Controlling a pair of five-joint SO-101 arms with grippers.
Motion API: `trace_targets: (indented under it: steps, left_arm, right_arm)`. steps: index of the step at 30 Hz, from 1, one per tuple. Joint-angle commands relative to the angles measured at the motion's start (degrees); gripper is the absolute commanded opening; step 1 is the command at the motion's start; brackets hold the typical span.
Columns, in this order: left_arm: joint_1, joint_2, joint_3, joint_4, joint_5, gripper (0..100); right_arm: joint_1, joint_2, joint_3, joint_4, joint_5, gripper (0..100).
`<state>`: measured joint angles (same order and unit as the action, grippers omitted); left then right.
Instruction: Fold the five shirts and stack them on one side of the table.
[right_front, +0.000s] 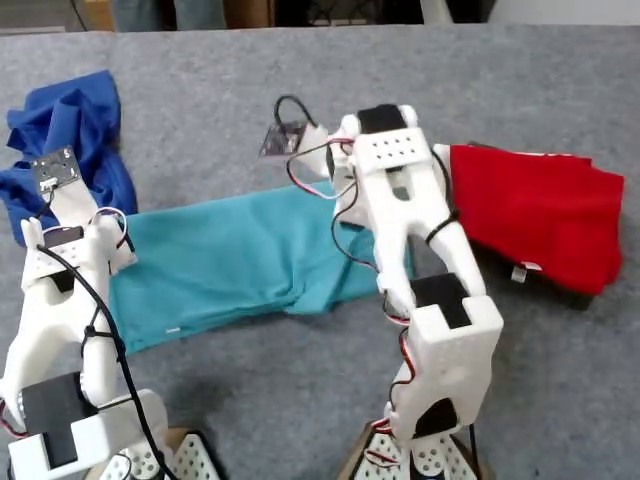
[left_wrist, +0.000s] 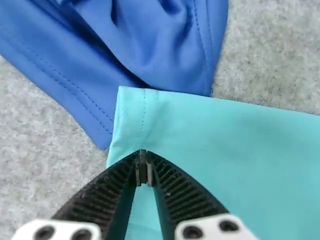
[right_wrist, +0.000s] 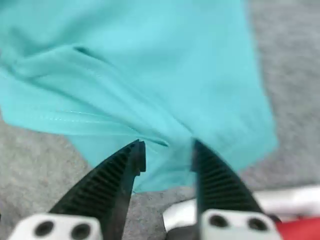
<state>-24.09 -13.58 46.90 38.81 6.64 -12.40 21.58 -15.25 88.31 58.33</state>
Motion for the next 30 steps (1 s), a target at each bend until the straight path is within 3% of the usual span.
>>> trace_targets:
  steps: [1, 6, 10, 12, 15, 17, 25, 30]
  left_arm:
    - [0.5, -0.3, -2.2, -0.3, -0.5, 3]
    - [0.5, -0.3, -2.2, -0.3, -0.5, 3]
    - [0.5, -0.3, -2.2, -0.3, -0.5, 3]
    - [0.5, -0.3, -2.2, -0.3, -0.5, 3]
    - [0.5, -0.3, -2.2, -0.3, -0.5, 3]
    - [0.5, -0.3, -2.2, -0.3, -0.5, 3]
    - [0.5, -0.5, -2.2, -0.2, -0.4, 3]
    - [0.5, -0.4, -2.2, -0.2, -0.4, 3]
  right_arm:
    - [1.0, -0.5, -5.9, 1.4, -5.6, 20.4]
    - [0.7, -0.5, -12.8, 12.0, -11.0, 17.6]
    - [2.0, -2.8, -13.2, 12.9, -15.6, 17.7]
    - [2.3, -6.0, -9.9, 12.9, -15.8, 16.4]
    - [0.6, -14.1, 0.7, 12.9, -14.3, 0.4]
    - [-1.5, -19.7, 10.6, 12.8, -11.5, 2.9]
    - [-11.9, -31.3, 45.9, -3.6, -8.5, 1.4]
    - [-15.5, -26.3, 49.4, -15.4, -11.6, 1.5]
